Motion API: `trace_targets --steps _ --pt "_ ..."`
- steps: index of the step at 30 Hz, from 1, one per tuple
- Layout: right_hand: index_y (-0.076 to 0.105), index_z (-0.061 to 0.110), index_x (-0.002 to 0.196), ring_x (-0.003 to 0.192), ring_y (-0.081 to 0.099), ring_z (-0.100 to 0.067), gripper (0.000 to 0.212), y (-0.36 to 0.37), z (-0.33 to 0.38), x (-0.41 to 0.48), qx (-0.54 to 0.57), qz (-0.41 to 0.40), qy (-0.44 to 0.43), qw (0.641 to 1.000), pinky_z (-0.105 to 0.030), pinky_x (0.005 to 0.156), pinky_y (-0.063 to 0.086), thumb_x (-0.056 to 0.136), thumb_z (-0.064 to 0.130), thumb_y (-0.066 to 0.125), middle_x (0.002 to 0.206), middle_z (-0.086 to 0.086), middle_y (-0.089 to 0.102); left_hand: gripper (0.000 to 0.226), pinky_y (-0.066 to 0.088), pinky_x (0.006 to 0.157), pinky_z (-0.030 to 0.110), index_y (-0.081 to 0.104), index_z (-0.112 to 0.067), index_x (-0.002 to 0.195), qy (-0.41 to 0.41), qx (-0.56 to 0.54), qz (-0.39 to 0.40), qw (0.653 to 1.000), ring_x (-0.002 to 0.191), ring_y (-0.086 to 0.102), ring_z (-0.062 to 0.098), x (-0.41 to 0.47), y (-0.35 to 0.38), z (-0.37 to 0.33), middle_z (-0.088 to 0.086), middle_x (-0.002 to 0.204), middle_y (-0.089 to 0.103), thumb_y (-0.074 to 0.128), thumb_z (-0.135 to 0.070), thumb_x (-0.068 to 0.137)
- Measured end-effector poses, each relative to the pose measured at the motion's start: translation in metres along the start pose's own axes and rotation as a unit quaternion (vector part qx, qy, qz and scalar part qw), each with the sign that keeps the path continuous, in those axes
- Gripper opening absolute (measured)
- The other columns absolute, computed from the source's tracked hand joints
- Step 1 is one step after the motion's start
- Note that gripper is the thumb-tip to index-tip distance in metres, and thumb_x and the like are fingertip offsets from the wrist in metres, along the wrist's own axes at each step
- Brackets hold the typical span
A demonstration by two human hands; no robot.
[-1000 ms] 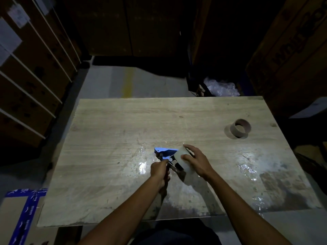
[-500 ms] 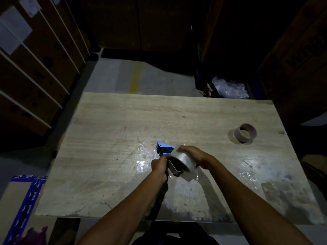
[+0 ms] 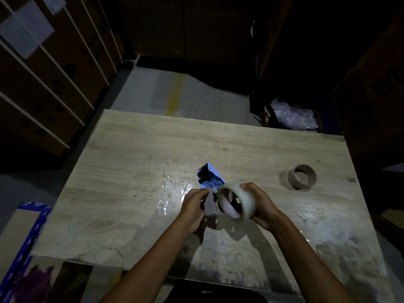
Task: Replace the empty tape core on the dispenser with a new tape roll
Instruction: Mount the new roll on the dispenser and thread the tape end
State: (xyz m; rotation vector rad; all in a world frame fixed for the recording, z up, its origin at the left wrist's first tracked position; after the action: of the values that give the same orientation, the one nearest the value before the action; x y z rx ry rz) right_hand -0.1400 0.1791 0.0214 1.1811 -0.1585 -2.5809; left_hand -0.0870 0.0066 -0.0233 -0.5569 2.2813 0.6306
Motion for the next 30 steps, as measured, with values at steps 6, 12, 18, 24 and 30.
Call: trace_targets --steps 6,12,18,24,30 --pt "0.071 0.013 0.089 0.072 0.063 -0.023 0.029 0.014 0.064 -0.046 -0.067 -0.016 -0.111 0.991 -0.034 0.067 0.046 0.072 0.035 0.064 0.08 -0.008 0.072 0.033 0.06 0.083 0.054 0.065 -0.004 0.108 0.056 0.026 0.06 0.996 0.094 0.072 0.034 -0.026 0.042 -0.041 0.019 0.107 0.074 0.077 -0.022 0.084" --pt "0.072 0.017 0.082 0.074 0.062 -0.026 0.032 0.013 0.117 -0.078 -0.131 -0.018 -0.142 0.981 -0.033 0.067 0.043 0.067 0.043 0.064 0.081 -0.008 0.071 0.049 0.054 0.086 0.059 0.065 -0.001 0.118 0.084 0.061 0.128 0.986 0.094 0.063 0.041 -0.048 0.074 -0.077 0.023 0.106 0.061 0.081 -0.029 0.08" --pt "0.064 0.013 0.103 0.066 0.063 -0.025 0.036 -0.001 0.15 -0.091 -0.188 -0.004 -0.109 0.976 -0.028 0.057 0.044 0.084 0.043 0.062 0.082 -0.012 0.07 0.025 0.058 0.062 0.036 0.071 -0.008 0.104 0.074 0.061 0.179 0.979 0.089 0.07 0.04 -0.062 0.092 -0.085 0.019 0.102 0.075 0.073 -0.02 0.083" --pt "0.066 0.012 0.099 0.063 0.06 -0.025 0.033 -0.011 0.173 -0.099 -0.234 0.009 -0.093 0.968 -0.03 0.061 0.044 0.085 0.041 0.062 0.074 -0.01 0.067 0.017 0.062 0.064 0.039 0.072 -0.003 0.098 0.042 0.084 0.214 0.972 0.083 0.073 0.036 -0.075 0.102 -0.082 0.025 0.098 0.072 0.067 -0.013 0.086" --pt "0.065 0.008 0.101 0.064 0.058 -0.026 0.042 -0.017 0.177 -0.1 -0.229 0.043 -0.043 0.971 -0.035 0.067 0.042 0.075 0.042 0.067 0.078 -0.014 0.064 0.022 0.063 0.072 0.041 0.071 0.001 0.103 0.025 0.091 0.228 0.969 0.085 0.074 0.037 -0.083 0.107 -0.081 0.027 0.102 0.071 0.064 -0.01 0.085"
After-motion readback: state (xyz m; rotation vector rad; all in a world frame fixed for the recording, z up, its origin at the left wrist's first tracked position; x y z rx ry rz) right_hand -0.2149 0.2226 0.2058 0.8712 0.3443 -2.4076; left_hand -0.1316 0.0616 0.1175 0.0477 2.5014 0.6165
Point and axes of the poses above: each hand's wrist, its own x-axis towards the middle knuckle, its own y-axis out of the palm, z = x × y, the point moved 8 cm from there along x, towards the middle knuckle
